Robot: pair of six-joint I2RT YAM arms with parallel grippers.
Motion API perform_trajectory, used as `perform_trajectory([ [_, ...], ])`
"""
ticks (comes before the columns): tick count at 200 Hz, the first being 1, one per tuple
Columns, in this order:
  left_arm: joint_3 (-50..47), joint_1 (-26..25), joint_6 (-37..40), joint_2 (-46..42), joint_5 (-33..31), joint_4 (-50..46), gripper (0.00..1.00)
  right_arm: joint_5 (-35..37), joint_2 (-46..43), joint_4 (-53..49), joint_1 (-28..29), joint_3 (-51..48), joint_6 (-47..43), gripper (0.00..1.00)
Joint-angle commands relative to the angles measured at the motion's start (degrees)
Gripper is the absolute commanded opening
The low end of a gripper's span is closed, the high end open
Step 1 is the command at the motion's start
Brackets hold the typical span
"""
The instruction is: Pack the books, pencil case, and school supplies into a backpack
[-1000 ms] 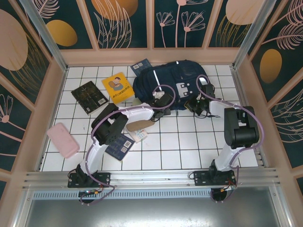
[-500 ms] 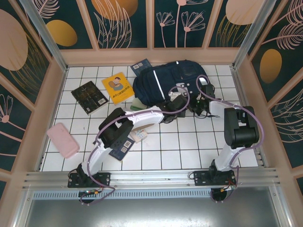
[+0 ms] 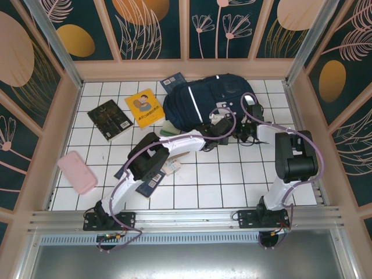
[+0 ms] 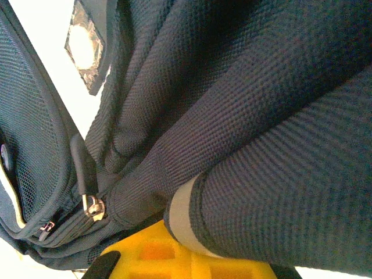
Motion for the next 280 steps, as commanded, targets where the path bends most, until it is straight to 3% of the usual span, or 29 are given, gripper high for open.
perform_trajectory([
  [1,-2.57,0.15,0.48,-1.52,-2.18,-2.39,0.32,-1.06,-0.41,0.59,0.2,-0.1,0.0,0.0],
  [65,-7.63,-0.04,-1.51,-4.85,-0.39,-0.32,0.32,-1.22,-0.22,0.85,0.16,-0.06,0.29,0.0],
  [189,4.01,-0.1,-1.01,6.03,1.17,-7.91,0.32,-1.83,-1.39,1.03,0.55,-0.39,0.81,0.0],
  [221,8.31,-0.07,-1.5,9.41,1.05,-11.39,0.17,-1.92,-1.68,1.03,0.79,-0.5,1.06,0.0],
  [238,9.53,-0.12,-1.75,10.26,1.35,-12.09,0.0,-1.59,-1.92,0.69,0.76,-0.49,0.96,0.0],
  [280,8.8,-0.1,-3.04,7.96,-1.46,-13.01,0.0,-1.23,-2.86,0.17,0.58,-0.56,0.79,0.0],
])
